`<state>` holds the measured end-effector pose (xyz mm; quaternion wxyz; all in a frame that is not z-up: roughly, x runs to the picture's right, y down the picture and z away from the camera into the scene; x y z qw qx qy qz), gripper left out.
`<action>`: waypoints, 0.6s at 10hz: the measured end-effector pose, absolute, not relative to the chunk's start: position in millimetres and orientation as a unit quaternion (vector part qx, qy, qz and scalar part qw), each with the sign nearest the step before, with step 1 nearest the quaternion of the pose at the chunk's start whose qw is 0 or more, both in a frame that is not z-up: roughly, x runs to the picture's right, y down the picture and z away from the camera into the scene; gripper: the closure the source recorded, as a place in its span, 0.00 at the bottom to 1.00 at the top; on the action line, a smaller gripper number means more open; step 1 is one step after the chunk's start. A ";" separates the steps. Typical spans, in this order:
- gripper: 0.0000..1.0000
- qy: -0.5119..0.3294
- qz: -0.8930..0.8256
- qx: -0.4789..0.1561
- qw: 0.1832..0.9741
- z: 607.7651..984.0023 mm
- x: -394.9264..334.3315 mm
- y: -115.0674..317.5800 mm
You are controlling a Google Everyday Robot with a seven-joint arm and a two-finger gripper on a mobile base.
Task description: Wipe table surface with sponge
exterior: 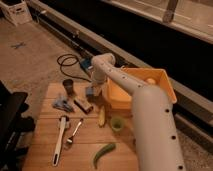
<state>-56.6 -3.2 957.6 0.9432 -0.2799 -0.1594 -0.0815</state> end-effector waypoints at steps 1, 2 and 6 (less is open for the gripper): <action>1.00 -0.154 -0.082 -0.279 0.944 963.3 -54.5 -9.9; 1.00 -0.150 -0.083 -0.280 0.944 965.4 -52.6 -12.9; 1.00 -0.178 -0.084 -0.268 0.943 970.0 -70.8 -18.5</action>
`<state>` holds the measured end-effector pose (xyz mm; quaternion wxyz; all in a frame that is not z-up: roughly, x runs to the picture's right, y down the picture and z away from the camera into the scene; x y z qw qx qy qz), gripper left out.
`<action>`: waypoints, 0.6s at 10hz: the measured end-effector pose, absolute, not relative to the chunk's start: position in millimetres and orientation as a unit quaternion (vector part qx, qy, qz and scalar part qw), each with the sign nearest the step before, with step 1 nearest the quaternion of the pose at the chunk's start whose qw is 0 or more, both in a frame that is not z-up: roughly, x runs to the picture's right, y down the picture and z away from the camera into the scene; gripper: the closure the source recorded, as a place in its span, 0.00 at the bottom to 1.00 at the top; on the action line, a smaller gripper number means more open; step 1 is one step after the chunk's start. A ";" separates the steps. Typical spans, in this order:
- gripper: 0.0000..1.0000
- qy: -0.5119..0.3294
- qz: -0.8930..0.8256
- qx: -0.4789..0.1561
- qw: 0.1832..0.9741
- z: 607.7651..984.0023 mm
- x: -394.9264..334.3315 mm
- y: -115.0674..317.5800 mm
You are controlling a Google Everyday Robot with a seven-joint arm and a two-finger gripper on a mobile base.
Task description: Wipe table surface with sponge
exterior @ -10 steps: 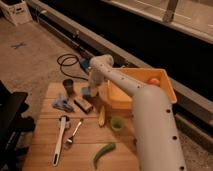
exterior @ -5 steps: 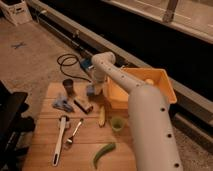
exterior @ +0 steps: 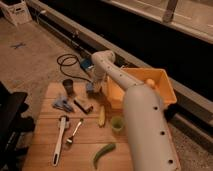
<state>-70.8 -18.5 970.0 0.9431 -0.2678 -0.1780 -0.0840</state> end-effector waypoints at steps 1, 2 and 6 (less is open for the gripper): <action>1.00 -0.191 -0.089 -0.265 0.941 969.3 -85.3 -17.8; 1.00 -0.207 -0.092 -0.261 0.938 967.3 -102.1 -16.8; 1.00 -0.223 -0.084 -0.258 0.937 945.5 -94.1 -0.1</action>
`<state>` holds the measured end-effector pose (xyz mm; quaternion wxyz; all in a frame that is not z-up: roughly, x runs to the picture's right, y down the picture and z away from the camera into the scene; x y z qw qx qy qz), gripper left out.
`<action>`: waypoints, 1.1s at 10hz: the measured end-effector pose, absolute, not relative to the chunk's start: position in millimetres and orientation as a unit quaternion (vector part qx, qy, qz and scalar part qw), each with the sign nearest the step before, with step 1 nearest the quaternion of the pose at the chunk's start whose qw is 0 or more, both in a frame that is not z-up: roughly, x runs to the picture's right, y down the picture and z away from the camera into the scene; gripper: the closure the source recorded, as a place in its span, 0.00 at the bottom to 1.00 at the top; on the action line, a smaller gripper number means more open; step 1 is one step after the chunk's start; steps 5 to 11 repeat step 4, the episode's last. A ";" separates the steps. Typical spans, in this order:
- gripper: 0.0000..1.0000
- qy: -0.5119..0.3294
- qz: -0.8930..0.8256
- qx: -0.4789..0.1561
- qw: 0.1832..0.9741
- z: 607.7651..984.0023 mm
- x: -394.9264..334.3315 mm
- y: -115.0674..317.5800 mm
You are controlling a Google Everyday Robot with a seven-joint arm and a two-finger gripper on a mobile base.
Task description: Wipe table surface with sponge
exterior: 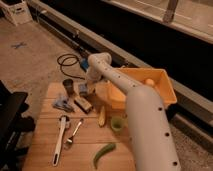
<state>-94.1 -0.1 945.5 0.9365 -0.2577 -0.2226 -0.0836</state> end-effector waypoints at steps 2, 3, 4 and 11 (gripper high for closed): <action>1.00 -0.220 -0.078 -0.270 0.934 940.0 -85.5 14.8; 1.00 -0.218 -0.075 -0.276 0.933 939.6 -82.1 19.0; 1.00 -0.214 -0.071 -0.278 0.934 941.3 -75.3 19.5; 1.00 -0.214 -0.071 -0.278 0.934 941.3 -75.3 19.5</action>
